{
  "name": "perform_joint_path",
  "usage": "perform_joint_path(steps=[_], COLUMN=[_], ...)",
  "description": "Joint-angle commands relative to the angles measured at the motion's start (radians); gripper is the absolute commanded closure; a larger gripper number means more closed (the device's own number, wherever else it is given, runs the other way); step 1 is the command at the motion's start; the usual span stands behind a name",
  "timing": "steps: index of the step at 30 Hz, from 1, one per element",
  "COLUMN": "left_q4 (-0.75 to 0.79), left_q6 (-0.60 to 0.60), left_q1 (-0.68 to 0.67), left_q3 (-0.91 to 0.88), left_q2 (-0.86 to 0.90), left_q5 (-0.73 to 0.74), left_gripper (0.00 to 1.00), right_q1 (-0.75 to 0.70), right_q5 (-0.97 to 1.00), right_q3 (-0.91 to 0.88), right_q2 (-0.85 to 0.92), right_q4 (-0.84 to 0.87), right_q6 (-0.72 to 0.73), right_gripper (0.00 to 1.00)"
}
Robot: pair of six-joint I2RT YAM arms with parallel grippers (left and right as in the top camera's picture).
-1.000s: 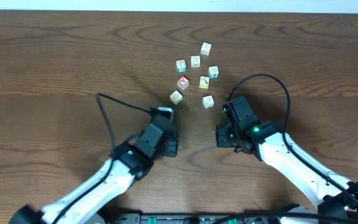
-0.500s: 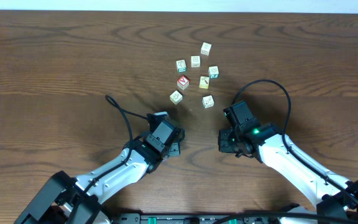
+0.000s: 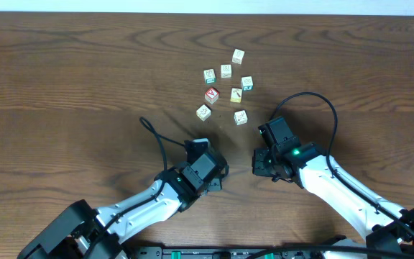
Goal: Lift 5 blocks
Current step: 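Carry both held blocks toward the table center and lower them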
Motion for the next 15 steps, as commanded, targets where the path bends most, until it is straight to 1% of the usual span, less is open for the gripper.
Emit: perform_joint_path(steps=[1, 2, 6, 13, 14, 15], left_q4=[-0.014, -0.014, -0.013, -0.015, -0.015, -0.015], left_q6=[-0.007, -0.007, -0.004, -0.003, 0.009, 0.027], left_q1=[-0.005, -0.005, -0.005, -0.005, -0.005, -0.005], left_q3=[-0.009, -0.009, -0.009, 0.002, 0.006, 0.012], left_q2=[0.014, 0.014, 0.014, -0.005, -0.014, -0.027], left_q5=[0.012, 0.009, 0.005, 0.025, 0.025, 0.024], left_gripper=[0.61, 0.56, 0.48, 0.43, 0.41, 0.37], right_q1=[0.010, 0.010, 0.010, 0.010, 0.010, 0.010], right_q5=[0.017, 0.017, 0.021, 0.021, 0.021, 0.021], right_q3=[-0.010, -0.010, -0.010, -0.021, -0.027, -0.034], right_q2=[0.007, 0.007, 0.007, 0.007, 0.007, 0.007], right_q4=[0.000, 0.000, -0.002, 0.000, 0.002, 0.004], right_q6=[0.015, 0.015, 0.015, 0.015, 0.015, 0.015], right_gripper=[0.99, 0.99, 0.99, 0.99, 0.99, 0.99])
